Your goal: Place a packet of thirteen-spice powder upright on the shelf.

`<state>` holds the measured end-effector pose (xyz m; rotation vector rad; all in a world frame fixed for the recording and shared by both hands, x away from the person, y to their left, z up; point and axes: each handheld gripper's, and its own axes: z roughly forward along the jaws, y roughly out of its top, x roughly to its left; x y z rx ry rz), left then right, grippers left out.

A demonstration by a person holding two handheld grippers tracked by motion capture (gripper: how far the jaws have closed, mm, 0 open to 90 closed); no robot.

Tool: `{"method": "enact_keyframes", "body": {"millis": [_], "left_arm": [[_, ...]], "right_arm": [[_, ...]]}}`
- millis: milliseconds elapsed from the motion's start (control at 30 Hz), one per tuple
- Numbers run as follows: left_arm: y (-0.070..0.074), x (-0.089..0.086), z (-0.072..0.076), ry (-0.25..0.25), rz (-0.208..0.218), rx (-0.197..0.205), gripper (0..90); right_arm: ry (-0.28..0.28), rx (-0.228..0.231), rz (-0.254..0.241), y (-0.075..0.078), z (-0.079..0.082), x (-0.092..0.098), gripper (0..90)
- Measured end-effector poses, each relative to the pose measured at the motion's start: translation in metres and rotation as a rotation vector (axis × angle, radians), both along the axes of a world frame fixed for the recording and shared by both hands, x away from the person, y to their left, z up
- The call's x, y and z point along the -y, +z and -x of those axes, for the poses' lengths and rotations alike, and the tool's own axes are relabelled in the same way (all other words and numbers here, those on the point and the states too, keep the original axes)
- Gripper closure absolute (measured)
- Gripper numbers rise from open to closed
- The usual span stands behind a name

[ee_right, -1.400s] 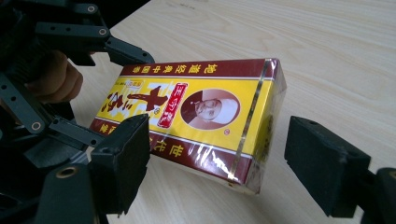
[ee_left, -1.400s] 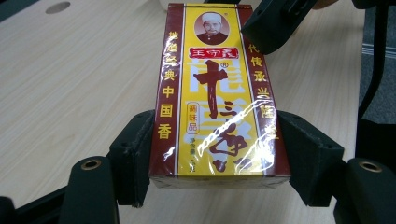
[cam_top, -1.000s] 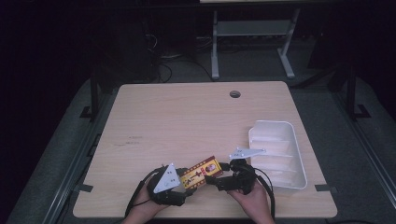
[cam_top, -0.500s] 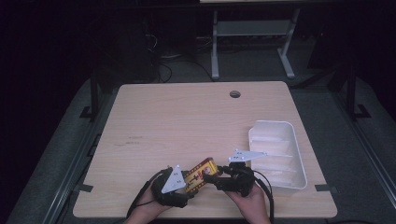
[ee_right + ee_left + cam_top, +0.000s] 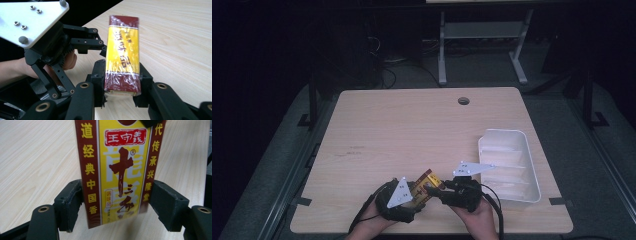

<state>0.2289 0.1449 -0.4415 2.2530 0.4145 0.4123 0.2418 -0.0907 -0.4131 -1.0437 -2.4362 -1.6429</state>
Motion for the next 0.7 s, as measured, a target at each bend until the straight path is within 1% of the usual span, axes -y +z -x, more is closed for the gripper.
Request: {"method": "enact_keyframes", "body": {"millis": [67,167,267,433,500,667,700], "left_arm": [[0.000,-0.001,0.000,-0.005,0.011,-0.009,28.9],[0.000,-0.002,-0.002,-0.007,0.019,-0.021,28.4],[0.001,-0.004,-0.003,-0.006,0.033,-0.029,28.1],[0.002,-0.009,-0.006,0.004,0.054,-0.049,27.5],[0.002,-0.011,-0.007,0.009,0.060,-0.054,27.2],[0.003,-0.018,-0.008,0.030,0.078,-0.066,26.8],[0.003,-0.021,-0.009,0.037,0.082,-0.069,26.8]], "right_arm": [[-0.003,0.014,0.017,0.001,0.000,0.001,67.6],[0.001,0.024,0.022,0.003,0.000,0.003,67.6],[0.003,0.047,0.048,0.004,-0.001,0.004,67.6],[0.005,0.070,0.085,0.005,-0.002,0.007,67.7],[0.014,0.075,0.097,0.006,-0.004,0.008,67.6],[0.057,0.110,0.162,0.009,-0.006,0.006,67.6],[0.066,0.114,0.169,0.010,-0.007,0.006,67.6]]}}
